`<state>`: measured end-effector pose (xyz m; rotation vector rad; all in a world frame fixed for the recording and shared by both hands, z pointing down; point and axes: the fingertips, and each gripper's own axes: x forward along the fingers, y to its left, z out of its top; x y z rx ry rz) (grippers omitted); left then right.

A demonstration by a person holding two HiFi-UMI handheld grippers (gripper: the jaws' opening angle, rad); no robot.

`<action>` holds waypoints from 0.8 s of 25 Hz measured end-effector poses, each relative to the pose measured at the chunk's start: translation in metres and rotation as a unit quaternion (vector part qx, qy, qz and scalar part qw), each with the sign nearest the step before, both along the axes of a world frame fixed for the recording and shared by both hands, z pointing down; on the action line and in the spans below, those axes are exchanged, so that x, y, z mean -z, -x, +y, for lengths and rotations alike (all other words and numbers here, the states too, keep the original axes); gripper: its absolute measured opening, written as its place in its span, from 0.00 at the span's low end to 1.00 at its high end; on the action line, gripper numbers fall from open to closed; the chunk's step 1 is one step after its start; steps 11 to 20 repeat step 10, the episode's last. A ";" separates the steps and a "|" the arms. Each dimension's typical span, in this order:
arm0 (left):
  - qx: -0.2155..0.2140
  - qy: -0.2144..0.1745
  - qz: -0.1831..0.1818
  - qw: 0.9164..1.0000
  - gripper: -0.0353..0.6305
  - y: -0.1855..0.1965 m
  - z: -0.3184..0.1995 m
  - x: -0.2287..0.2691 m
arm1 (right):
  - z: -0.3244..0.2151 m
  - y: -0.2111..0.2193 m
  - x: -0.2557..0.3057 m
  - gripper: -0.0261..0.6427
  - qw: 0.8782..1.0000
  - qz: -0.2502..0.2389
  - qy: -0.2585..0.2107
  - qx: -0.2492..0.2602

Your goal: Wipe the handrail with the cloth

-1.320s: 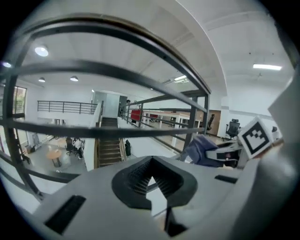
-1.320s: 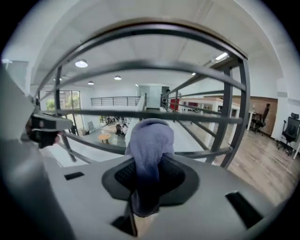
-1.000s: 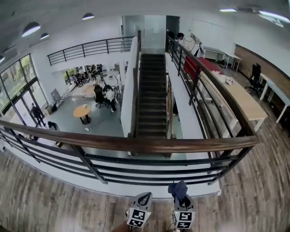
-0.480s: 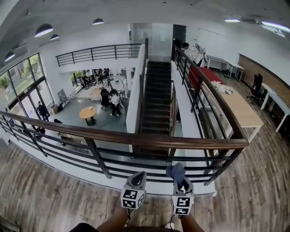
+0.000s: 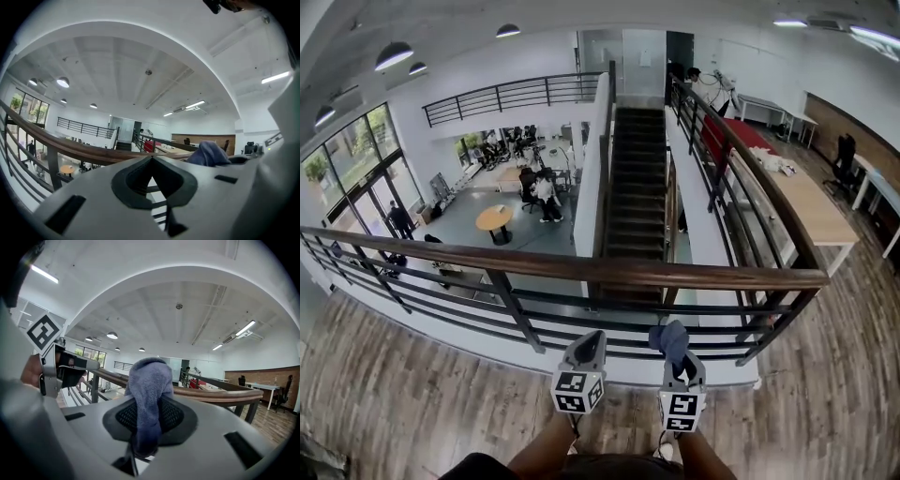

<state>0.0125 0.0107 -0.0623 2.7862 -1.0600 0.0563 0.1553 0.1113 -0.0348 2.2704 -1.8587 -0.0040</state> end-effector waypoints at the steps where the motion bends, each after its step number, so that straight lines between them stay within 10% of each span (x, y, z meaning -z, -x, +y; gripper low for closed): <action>1: 0.000 -0.001 -0.002 1.000 0.06 0.000 0.000 -0.002 | 0.000 0.000 0.000 0.16 1.000 0.000 -0.001 0.000; 20: -0.012 0.003 -0.014 1.000 0.06 -0.017 -0.005 -0.015 | -0.008 -0.012 -0.007 0.16 1.000 0.007 -0.004 -0.020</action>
